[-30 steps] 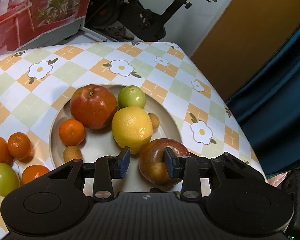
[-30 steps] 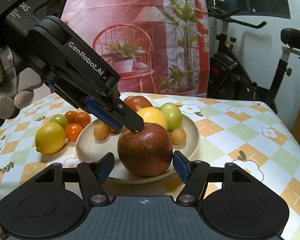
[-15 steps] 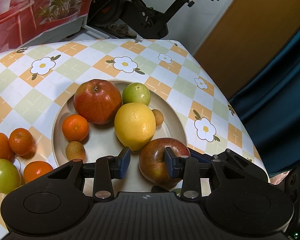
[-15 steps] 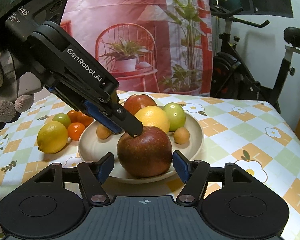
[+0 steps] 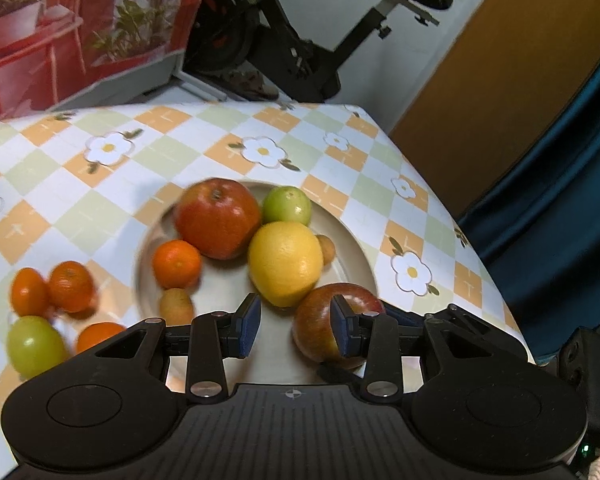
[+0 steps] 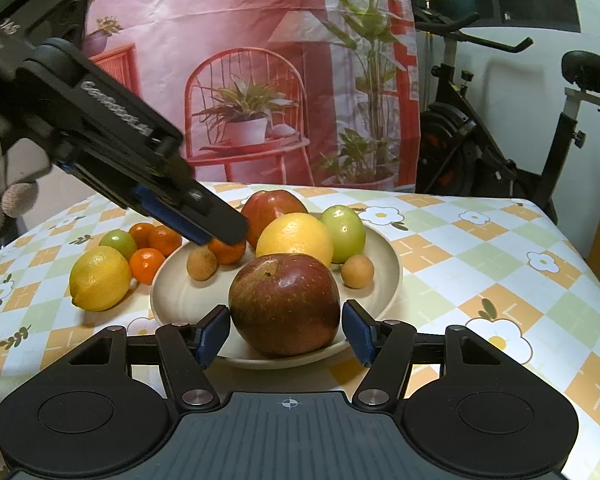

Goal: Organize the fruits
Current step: 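Open both tools and withdraw them from the apple, then move both tools to the yellow lemon on the tablecloth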

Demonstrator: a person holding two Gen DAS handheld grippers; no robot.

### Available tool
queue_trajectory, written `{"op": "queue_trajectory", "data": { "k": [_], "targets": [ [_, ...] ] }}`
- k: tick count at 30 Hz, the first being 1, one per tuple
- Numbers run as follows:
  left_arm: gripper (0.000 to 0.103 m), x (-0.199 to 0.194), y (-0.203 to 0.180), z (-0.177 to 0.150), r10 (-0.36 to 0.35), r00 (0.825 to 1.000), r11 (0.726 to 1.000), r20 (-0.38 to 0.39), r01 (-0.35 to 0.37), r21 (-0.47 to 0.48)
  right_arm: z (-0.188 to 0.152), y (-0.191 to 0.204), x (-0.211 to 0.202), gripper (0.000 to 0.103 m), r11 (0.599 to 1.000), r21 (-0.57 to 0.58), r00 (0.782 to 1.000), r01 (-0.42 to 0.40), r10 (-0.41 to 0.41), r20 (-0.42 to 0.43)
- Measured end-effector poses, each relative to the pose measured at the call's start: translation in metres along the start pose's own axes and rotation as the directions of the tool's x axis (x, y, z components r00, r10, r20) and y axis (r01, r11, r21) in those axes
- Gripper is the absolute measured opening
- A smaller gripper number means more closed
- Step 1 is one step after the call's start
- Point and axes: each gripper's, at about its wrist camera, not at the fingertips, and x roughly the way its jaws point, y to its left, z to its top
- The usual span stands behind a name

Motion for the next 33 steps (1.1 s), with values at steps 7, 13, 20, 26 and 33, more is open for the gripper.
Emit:
{"op": "queue_trajectory", "data": {
  "k": [7, 13, 20, 26, 33],
  "targets": [
    [0.041, -0.041, 0.025, -0.019, 0.079, 0.991, 0.996, 0.108, -0.075, -0.047, -0.001, 0.000, -0.002, 0.065, 1.000, -0.001, 1.000, 0.008, -0.008, 0.010],
    [0.042, -0.079, 0.052, -0.038, 0.154, 0.971, 0.984, 0.182, -0.134, -0.115, -0.002, 0.000, -0.006, 0.073, 1.000, 0.006, 0.999, 0.021, -0.021, 0.027],
    [0.042, -0.109, 0.089, -0.056, 0.224, 0.950, 0.962, 0.217, -0.181, -0.202, -0.003, 0.007, -0.011, 0.076, 0.998, -0.028, 0.997, 0.056, -0.055, 0.050],
    [0.042, -0.124, 0.111, -0.068, 0.267, 0.937, 0.944, 0.226, -0.207, -0.258, -0.001, 0.013, -0.016, 0.077, 0.995, -0.036, 0.995, 0.090, -0.088, 0.045],
    [0.042, -0.129, 0.124, -0.070, 0.274, 0.927, 0.939, 0.255, -0.202, -0.278, 0.008, 0.027, -0.026, 0.079, 0.990, -0.034, 0.990, 0.133, -0.131, 0.059]
  ]
}}
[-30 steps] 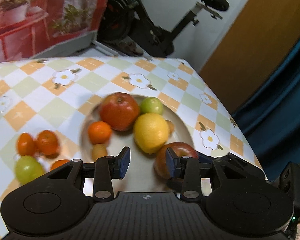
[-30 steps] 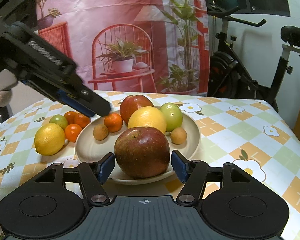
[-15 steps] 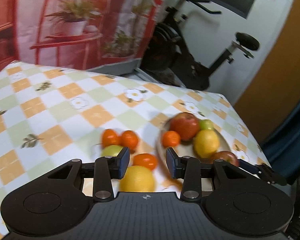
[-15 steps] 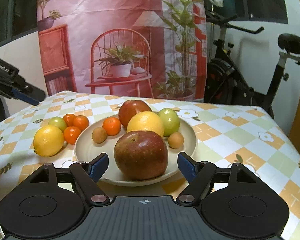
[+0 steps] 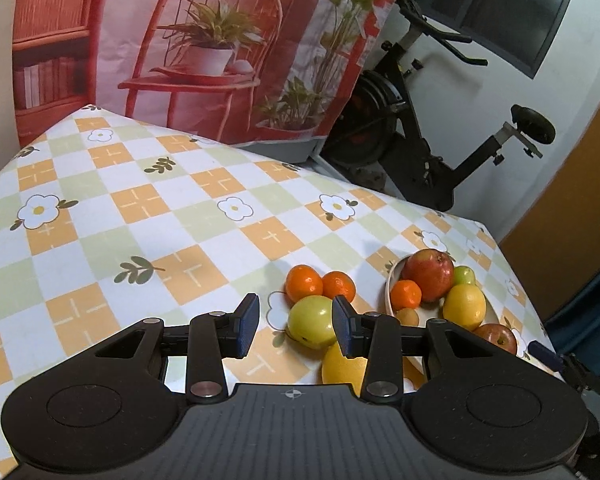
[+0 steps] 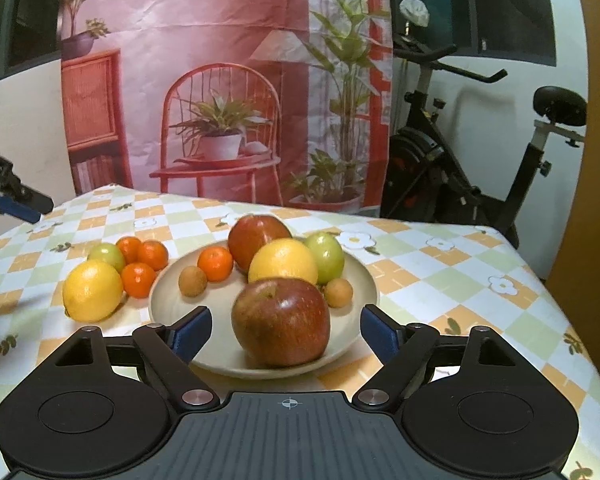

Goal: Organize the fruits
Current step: 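Move both tools to the yellow lemon on the tablecloth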

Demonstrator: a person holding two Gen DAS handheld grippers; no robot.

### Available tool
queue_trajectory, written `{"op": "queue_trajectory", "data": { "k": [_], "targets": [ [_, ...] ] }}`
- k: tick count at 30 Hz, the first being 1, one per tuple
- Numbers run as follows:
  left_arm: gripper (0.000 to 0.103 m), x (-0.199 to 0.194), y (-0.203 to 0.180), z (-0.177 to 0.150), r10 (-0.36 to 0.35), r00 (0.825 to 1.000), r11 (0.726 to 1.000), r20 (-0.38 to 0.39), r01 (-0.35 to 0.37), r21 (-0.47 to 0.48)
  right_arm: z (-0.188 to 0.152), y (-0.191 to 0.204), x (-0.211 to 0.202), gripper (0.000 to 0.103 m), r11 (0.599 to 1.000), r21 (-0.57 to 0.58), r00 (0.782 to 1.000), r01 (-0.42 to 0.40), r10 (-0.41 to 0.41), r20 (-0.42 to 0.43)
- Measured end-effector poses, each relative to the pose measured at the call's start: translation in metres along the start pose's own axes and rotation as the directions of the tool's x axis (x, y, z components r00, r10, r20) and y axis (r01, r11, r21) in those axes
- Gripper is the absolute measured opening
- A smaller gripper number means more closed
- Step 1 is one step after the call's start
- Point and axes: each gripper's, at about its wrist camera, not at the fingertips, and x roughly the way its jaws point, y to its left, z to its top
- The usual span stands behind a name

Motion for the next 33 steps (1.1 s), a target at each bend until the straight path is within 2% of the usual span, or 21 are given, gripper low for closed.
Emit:
{"op": "queue_trajectory", "data": {
  "k": [7, 16, 26, 33],
  "targets": [
    [0.042, 0.003, 0.012, -0.007, -0.004, 1.000, 1.000, 0.001, 0.004, -0.030, 0.023, 0.019, -0.003, 0.081, 1.000, -0.010, 1.000, -0.023, 0.023, 0.013],
    [0.042, -0.001, 0.034, -0.009, 0.012, 1.000, 0.997, 0.025, -0.010, -0.071, 0.039, 0.072, 0.022, 0.082, 0.991, -0.067, 0.992, -0.117, 0.112, -0.065],
    [0.042, -0.006, 0.051, -0.009, 0.039, 0.998, 0.994, 0.043, -0.034, -0.100, 0.049, 0.126, 0.074, 0.082, 0.977, -0.020, 0.961, -0.213, 0.206, -0.183],
    [0.042, -0.007, 0.054, -0.010, 0.033, 0.999, 0.993, 0.041, -0.028, -0.115, 0.044, 0.149, 0.093, 0.081, 0.972, -0.002, 0.937, -0.234, 0.225, -0.265]
  ]
}}
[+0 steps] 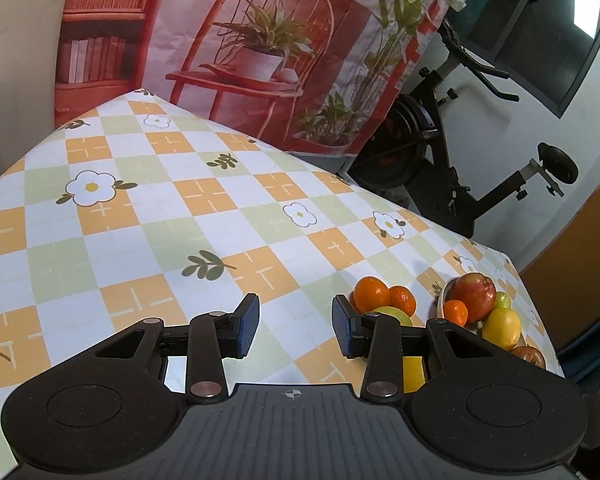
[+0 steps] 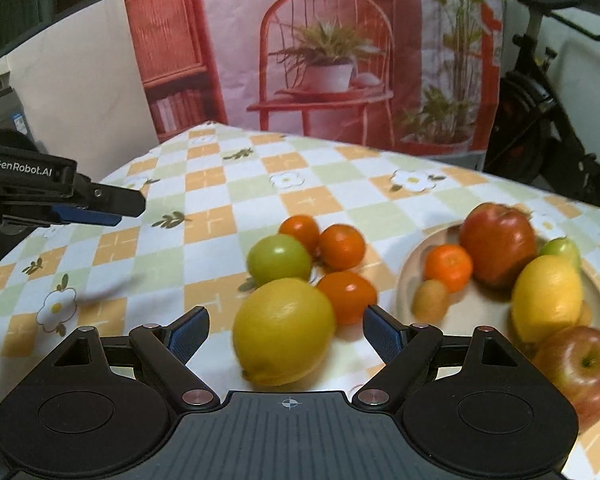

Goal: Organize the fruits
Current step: 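Move both tools to the yellow lemon on the tablecloth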

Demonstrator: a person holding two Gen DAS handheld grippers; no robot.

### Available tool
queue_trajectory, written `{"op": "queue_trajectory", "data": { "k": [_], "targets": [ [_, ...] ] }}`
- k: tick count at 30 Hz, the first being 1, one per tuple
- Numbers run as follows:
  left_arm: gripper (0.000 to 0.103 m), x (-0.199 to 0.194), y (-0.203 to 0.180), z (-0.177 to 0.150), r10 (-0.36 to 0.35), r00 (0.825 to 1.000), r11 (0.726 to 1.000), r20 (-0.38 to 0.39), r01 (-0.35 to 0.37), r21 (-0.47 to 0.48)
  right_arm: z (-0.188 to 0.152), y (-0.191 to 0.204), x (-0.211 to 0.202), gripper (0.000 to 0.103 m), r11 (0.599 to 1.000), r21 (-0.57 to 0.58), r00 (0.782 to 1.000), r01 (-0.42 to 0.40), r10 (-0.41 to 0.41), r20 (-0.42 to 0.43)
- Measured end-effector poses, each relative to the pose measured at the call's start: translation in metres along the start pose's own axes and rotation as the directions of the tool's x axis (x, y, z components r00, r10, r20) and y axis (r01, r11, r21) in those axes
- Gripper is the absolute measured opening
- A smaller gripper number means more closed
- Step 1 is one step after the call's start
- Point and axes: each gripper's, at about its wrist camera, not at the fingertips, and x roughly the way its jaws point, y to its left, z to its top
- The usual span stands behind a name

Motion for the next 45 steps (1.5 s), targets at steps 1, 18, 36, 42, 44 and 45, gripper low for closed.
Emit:
{"op": "queue_trajectory", "data": {
  "k": [1, 18, 36, 42, 44, 45],
  "targets": [
    [0.042, 0.001, 0.000, 0.000, -0.003, 1.000, 1.000, -0.003, 0.003, -0.001, -0.001, 0.000, 0.001, 0.081, 1.000, 0.000, 1.000, 0.001, -0.001, -0.007],
    [0.042, 0.005, -0.014, -0.002, -0.016, 0.999, 0.999, -0.041, 0.017, 0.031, -0.011, -0.008, 0.018, 0.055, 0.998, 0.058, 0.997, -0.023, 0.028, -0.073],
    [0.042, 0.048, -0.070, -0.022, -0.202, 0.942, 0.975, -0.266, 0.219, 0.033, -0.035, -0.010, -0.004, 0.054, 0.997, -0.036, 0.998, -0.066, 0.065, -0.026],
    [0.042, 0.055, -0.081, -0.025, -0.240, 0.926, 0.968, -0.291, 0.253, 0.004, -0.039, -0.012, -0.007, 0.054, 0.996, -0.040, 0.997, -0.075, 0.075, -0.013],
    [0.043, 0.059, -0.083, -0.023, -0.234, 0.927, 0.969, -0.294, 0.248, 0.010, -0.039, -0.013, -0.007, 0.054, 0.996, -0.037, 0.997, -0.077, 0.077, -0.010],
    [0.043, 0.061, -0.083, -0.021, -0.231, 0.927, 0.970, -0.295, 0.245, 0.009, -0.039, -0.014, -0.008, 0.053, 0.996, -0.036, 0.997, -0.078, 0.078, -0.008]
  ]
}}
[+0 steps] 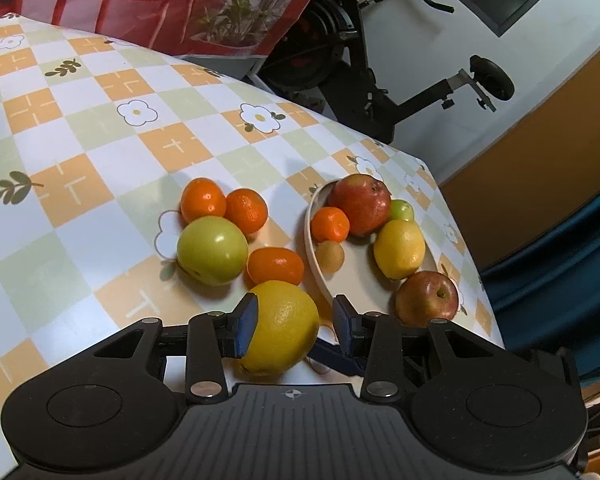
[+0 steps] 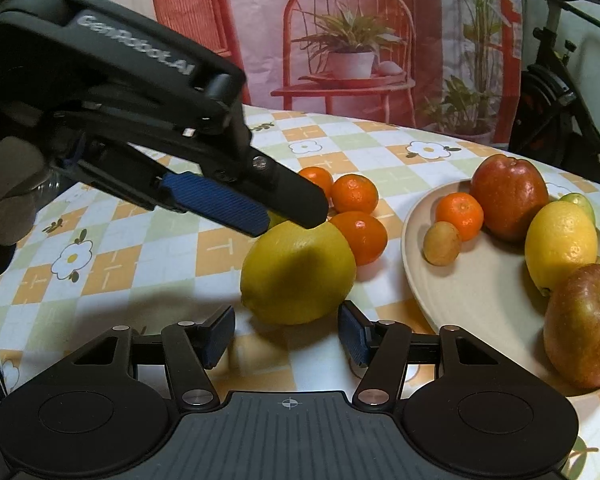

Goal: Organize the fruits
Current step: 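Move both tools to the yellow lemon on the tablecloth, then clamp the yellow lemon between the left and right tools and lift it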

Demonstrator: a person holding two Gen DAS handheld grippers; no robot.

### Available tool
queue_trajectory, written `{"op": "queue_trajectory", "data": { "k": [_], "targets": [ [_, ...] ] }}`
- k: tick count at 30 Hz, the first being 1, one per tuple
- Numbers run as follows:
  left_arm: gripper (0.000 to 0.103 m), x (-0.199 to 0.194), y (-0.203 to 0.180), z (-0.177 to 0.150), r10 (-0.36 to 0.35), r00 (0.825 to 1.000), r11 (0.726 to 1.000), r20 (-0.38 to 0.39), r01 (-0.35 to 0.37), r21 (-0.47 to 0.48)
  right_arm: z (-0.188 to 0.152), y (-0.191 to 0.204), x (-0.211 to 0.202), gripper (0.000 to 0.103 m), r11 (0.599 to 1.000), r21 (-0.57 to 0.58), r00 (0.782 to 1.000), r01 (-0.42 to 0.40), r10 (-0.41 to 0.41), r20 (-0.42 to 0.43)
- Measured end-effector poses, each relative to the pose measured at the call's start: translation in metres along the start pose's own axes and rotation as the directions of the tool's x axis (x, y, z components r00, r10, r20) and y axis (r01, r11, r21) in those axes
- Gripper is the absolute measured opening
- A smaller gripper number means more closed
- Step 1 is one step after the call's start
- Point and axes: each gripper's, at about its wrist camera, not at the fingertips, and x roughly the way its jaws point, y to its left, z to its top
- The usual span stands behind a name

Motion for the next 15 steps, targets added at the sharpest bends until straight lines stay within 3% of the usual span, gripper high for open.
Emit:
{"op": "queue_trajectory", "data": {
  "k": [5, 15],
  "targets": [
    [0.043, 0.006, -0.001, 0.009, 0.019, 1.000, 1.000, -0.008, -0.019, 0.012, 0.001, -0.003, -0.002, 0.051, 1.000, 0.016, 1.000, -0.005, 0.005, 0.004],
    [0.042, 0.015, 0.005, 0.011, 0.033, 0.999, 0.999, -0.021, -0.032, 0.016, 0.006, -0.007, 0.005, 0.058, 1.000, 0.030, 1.000, -0.006, 0.006, 0.009]
  ]
}}
